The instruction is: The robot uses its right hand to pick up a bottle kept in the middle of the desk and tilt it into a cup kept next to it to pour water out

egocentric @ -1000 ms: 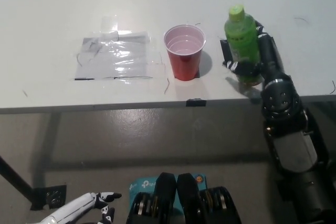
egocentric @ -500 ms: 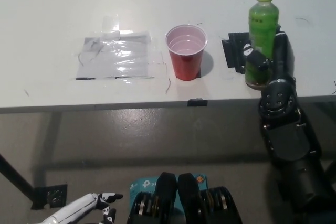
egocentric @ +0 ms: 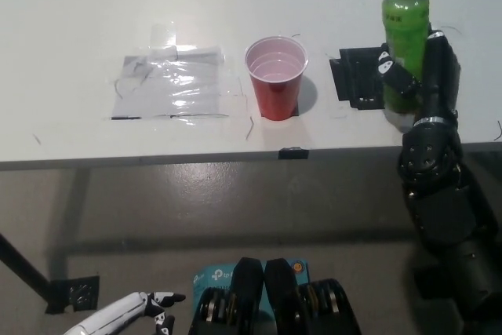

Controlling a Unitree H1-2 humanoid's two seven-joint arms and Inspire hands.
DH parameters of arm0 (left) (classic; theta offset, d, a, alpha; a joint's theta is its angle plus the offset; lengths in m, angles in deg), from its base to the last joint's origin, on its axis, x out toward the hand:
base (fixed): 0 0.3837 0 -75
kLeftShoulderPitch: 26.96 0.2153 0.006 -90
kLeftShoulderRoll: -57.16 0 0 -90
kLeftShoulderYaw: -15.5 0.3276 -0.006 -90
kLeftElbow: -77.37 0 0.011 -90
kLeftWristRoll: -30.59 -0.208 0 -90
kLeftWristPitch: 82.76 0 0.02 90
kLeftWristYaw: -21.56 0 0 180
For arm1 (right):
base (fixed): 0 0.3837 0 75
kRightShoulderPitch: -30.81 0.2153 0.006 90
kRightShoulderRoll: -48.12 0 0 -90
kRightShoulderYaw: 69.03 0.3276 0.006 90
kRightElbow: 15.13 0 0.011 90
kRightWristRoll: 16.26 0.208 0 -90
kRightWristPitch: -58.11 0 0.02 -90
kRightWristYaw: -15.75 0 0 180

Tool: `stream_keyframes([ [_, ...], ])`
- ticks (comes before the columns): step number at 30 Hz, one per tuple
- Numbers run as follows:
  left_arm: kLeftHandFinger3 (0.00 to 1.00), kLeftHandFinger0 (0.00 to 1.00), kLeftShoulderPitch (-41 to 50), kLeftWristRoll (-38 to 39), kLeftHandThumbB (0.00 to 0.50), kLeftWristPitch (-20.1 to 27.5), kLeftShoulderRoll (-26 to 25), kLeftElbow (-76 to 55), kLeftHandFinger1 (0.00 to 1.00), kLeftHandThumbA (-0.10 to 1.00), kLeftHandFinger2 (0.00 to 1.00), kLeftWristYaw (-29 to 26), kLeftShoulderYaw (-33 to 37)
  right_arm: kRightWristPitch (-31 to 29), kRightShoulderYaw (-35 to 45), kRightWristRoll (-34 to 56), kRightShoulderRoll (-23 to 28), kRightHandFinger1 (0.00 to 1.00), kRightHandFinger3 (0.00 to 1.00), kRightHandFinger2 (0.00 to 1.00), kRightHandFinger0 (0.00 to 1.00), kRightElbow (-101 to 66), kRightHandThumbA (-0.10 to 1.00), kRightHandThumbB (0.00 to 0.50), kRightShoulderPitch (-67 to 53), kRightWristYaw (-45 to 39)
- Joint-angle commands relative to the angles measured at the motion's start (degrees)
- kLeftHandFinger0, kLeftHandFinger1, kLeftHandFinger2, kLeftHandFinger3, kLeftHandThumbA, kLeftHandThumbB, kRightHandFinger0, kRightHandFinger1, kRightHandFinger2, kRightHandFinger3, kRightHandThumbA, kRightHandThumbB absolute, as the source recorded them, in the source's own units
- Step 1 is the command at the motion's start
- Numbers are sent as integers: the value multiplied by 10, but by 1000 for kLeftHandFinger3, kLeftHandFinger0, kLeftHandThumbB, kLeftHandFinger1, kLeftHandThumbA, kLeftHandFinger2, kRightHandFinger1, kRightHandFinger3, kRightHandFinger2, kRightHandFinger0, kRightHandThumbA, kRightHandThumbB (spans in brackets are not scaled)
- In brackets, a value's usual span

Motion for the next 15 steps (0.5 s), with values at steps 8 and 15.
stream_keyframes([
  [8,1000,1000,-17,-8,349,-8,-12,-8,1000,1000,1000,17,-1,-64,-80,-59,57,0,131,76,0,-67,-100,67,25,-34],
  [15,1000,1000,-19,-14,344,-8,-13,-8,1000,1000,1000,18,3,-103,-142,-96,83,0,295,100,0,-62,-100,69,29,-47],
])
